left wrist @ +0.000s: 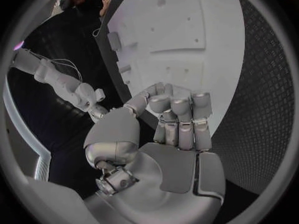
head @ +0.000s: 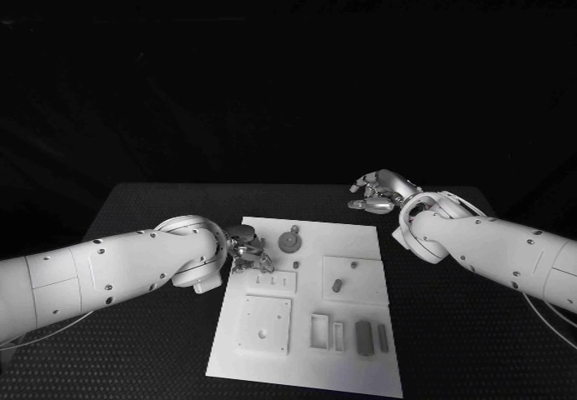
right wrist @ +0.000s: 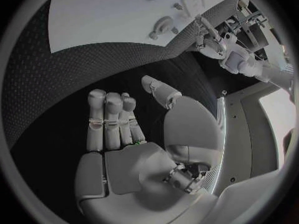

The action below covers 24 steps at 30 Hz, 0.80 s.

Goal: Assemble the parts on the task board

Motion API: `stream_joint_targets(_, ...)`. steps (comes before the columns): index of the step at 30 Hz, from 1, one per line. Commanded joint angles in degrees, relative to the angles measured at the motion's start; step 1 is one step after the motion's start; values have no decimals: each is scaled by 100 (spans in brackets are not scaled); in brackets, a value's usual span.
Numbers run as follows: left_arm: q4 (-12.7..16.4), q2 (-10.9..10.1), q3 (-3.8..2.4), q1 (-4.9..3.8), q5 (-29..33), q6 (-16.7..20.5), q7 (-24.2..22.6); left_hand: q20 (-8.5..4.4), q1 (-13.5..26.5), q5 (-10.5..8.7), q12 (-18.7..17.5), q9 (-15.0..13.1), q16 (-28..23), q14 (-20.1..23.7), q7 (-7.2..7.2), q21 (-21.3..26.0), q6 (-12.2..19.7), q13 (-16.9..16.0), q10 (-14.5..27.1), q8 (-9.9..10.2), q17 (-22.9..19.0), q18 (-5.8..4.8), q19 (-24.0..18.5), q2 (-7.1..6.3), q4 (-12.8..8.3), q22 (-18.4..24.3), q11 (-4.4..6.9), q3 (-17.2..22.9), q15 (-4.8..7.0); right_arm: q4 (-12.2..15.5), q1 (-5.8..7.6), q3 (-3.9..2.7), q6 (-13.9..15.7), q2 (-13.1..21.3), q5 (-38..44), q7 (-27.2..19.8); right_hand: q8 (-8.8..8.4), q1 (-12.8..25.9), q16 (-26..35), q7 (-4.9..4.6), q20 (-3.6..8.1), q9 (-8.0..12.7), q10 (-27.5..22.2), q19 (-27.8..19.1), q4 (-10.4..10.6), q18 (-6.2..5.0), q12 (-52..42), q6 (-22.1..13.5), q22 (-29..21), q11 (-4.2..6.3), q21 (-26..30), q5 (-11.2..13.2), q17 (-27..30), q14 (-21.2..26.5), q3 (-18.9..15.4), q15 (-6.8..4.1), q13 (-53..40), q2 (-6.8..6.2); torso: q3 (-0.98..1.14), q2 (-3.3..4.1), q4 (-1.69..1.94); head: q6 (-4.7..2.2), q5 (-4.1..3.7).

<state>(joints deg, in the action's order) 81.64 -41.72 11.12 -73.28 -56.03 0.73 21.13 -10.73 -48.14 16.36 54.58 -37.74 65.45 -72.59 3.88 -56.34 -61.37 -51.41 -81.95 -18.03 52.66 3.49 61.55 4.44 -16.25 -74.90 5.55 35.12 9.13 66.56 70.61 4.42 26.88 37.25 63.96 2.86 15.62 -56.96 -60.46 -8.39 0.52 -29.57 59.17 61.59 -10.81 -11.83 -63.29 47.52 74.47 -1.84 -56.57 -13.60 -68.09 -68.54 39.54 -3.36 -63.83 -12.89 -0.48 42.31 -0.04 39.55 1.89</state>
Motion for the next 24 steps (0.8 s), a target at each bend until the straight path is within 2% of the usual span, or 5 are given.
stream_joint_targets(1, 53, -11, 22, -3, -338, -93, 128, -419, 65, 21, 28, -330, 19, -190, -311, -17, -412, 12, 62, -34, -13, 52, -41, 16, -19, -130, 17, 40, 233, 8, 4, -1, -111, -5, -22, -66, -16, -62, 14, -92, -11, 7, -549, -44, -4, -317, -29, 82, 7, -108, 16, -33, 7, 49, -27, 9, 8, 12, -3, -2, 4, 11, 5)
stream_joint_targets(6, 105, -30, 67, -2, -374, -75, 125, -422, 110, 78, 20, -348, 22, -161, -319, -27, -440, 46, 79, -24, -47, 50, -87, 29, -38, -126, 25, 71, 233, 13, 5, -1, -125, -10, -22, -62, -16, -64, 13, -92, -13, 9, -552, -46, -6, -317, -32, 82, 9, -108, 19, -47, 11, 52, -26, 9, 14, 19, -10, 1, 5, 34, 6)
stream_joint_targets(24, 83, 76, 102, 27, -593, -21, 75, -421, 167, 85, 17, -374, 38, -143, -329, -50, -491, 88, 83, -20, -88, 41, -122, 32, -38, -123, 33, 91, 228, 19, 5, -1, -159, -35, -22, -58, -15, -65, 8, -91, -17, 12, -556, -48, -10, -317, -43, 86, 17, -107, 23, -89, 19, 54, -30, 8, 28, 29, -5, 2, -7, 40, 5)
